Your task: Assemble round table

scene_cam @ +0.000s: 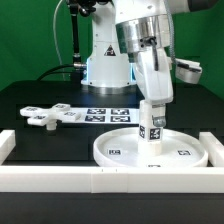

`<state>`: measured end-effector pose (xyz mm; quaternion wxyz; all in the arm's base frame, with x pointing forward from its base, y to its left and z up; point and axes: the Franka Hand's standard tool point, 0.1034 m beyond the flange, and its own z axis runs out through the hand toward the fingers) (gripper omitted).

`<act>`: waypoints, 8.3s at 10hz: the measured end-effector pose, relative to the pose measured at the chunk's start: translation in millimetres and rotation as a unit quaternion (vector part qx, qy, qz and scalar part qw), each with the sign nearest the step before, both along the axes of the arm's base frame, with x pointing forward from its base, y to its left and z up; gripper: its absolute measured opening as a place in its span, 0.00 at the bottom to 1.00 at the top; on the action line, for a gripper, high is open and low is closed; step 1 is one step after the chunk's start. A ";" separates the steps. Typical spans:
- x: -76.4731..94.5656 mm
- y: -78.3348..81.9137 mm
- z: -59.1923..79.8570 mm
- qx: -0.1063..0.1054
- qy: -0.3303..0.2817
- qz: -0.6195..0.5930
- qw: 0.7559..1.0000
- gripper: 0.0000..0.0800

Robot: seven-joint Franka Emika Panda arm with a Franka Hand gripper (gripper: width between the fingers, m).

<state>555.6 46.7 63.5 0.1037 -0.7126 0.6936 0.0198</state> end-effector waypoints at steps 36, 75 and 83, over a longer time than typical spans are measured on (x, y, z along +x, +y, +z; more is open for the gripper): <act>8.4 -6.7 5.9 -0.107 -0.070 0.885 0.447 0.51; -120.3 -185.3 -2.1 -0.098 -0.026 0.799 0.592 0.81; -148.1 -197.9 -22.5 -0.078 -0.014 0.807 0.585 0.81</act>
Offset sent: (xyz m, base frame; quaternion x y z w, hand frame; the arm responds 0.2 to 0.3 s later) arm 0.0086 -0.0012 0.0048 -0.0382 0.0168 -0.2979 0.9537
